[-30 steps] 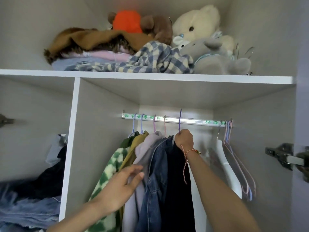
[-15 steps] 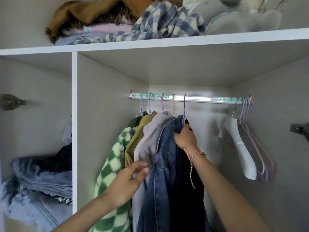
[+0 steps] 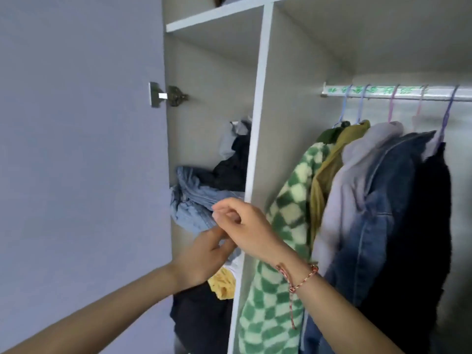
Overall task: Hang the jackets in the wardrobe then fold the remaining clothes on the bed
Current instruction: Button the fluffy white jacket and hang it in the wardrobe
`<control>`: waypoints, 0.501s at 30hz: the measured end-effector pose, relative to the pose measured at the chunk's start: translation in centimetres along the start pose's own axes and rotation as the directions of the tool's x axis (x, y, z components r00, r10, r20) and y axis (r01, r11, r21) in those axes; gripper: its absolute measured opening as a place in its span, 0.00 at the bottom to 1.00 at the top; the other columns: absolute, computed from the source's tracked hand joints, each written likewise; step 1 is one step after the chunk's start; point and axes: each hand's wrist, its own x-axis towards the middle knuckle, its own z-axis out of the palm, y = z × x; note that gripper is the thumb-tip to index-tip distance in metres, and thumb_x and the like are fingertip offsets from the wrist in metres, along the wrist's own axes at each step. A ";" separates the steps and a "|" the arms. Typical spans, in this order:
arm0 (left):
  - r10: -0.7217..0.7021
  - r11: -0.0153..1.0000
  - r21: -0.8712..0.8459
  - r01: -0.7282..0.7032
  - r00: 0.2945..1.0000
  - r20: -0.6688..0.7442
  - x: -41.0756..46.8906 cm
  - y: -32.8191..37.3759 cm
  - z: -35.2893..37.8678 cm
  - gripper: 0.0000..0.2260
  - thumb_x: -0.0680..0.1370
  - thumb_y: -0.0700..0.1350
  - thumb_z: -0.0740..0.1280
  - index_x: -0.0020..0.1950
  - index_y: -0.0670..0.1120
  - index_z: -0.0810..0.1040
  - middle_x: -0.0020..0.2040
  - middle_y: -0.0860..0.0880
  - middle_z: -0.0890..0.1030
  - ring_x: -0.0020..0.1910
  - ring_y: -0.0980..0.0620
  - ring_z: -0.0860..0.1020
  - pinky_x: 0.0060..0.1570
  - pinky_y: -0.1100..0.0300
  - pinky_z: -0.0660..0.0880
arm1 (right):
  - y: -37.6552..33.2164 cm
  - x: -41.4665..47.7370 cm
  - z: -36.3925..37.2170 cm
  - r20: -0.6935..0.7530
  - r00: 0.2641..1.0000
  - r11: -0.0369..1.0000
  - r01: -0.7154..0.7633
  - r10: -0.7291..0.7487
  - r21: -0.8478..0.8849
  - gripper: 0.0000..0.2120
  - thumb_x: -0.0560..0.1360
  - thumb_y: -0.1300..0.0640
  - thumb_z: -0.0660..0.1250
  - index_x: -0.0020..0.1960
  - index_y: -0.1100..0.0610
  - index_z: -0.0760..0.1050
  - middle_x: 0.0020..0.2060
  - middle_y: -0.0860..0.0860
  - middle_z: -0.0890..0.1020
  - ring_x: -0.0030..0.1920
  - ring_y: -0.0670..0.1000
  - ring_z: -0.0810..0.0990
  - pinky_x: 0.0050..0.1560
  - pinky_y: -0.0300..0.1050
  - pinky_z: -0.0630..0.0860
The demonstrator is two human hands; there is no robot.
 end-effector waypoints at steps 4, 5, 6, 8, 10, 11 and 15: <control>-0.177 0.946 0.262 0.192 0.981 -0.078 -10.3 -5.9 -8.2 0.28 0.73 0.67 0.50 0.66 0.53 0.69 0.62 0.60 0.74 0.57 0.65 0.73 0.58 0.69 0.69 | -4.3 2.1 10.7 0.326 0.938 0.989 0.085 -0.120 0.119 0.14 0.78 0.50 0.62 0.62 0.52 0.74 0.56 0.47 0.79 0.53 0.43 0.78 0.52 0.29 0.71; -0.201 0.911 0.346 0.223 0.975 -0.100 -12.0 -7.2 -9.5 0.32 0.72 0.69 0.49 0.69 0.54 0.67 0.63 0.61 0.71 0.59 0.65 0.71 0.59 0.71 0.66 | -5.2 2.2 12.5 0.382 0.913 0.987 0.102 -0.144 0.128 0.14 0.78 0.50 0.63 0.62 0.51 0.73 0.57 0.47 0.78 0.54 0.43 0.77 0.53 0.31 0.71; -0.298 0.859 0.393 0.329 0.944 -0.139 -15.4 -8.4 -11.9 0.29 0.73 0.67 0.50 0.70 0.54 0.65 0.62 0.61 0.70 0.59 0.64 0.70 0.58 0.72 0.63 | -6.8 2.3 16.2 0.460 0.864 0.976 0.147 -0.205 0.159 0.15 0.78 0.49 0.62 0.63 0.51 0.72 0.58 0.47 0.78 0.55 0.44 0.77 0.55 0.33 0.71; -0.411 0.778 0.419 0.467 0.884 -0.223 -21.3 -9.8 -14.9 0.25 0.76 0.65 0.52 0.70 0.55 0.64 0.63 0.58 0.71 0.58 0.62 0.70 0.58 0.69 0.65 | -9.6 1.6 21.6 0.576 0.763 0.954 0.192 -0.292 0.229 0.15 0.78 0.48 0.62 0.63 0.50 0.72 0.57 0.46 0.78 0.55 0.44 0.77 0.55 0.34 0.71; -0.476 0.688 0.428 0.586 0.810 -0.342 -28.7 -9.9 -17.8 0.33 0.71 0.72 0.46 0.70 0.57 0.63 0.65 0.59 0.71 0.60 0.62 0.71 0.60 0.67 0.67 | -12.8 0.6 27.9 0.672 0.633 0.922 0.223 -0.384 0.317 0.15 0.78 0.49 0.62 0.64 0.49 0.71 0.54 0.45 0.78 0.53 0.42 0.77 0.51 0.28 0.71; -0.495 0.641 0.430 0.636 0.771 -0.401 -31.8 -10.2 -18.7 0.35 0.69 0.73 0.43 0.71 0.58 0.62 0.66 0.62 0.68 0.62 0.65 0.69 0.62 0.70 0.64 | -13.8 -0.1 29.7 0.708 0.577 0.913 0.237 -0.407 0.332 0.15 0.78 0.49 0.62 0.64 0.50 0.71 0.53 0.45 0.78 0.53 0.42 0.77 0.49 0.27 0.70; -0.594 0.414 0.271 0.869 0.484 -0.643 -45.5 -7.0 -21.1 0.31 0.65 0.77 0.38 0.65 0.73 0.61 0.62 0.71 0.66 0.60 0.77 0.62 0.61 0.78 0.57 | -19.7 -2.7 39.6 0.755 0.267 0.794 0.316 -0.599 0.519 0.13 0.78 0.49 0.63 0.62 0.46 0.71 0.48 0.41 0.78 0.50 0.37 0.76 0.51 0.28 0.71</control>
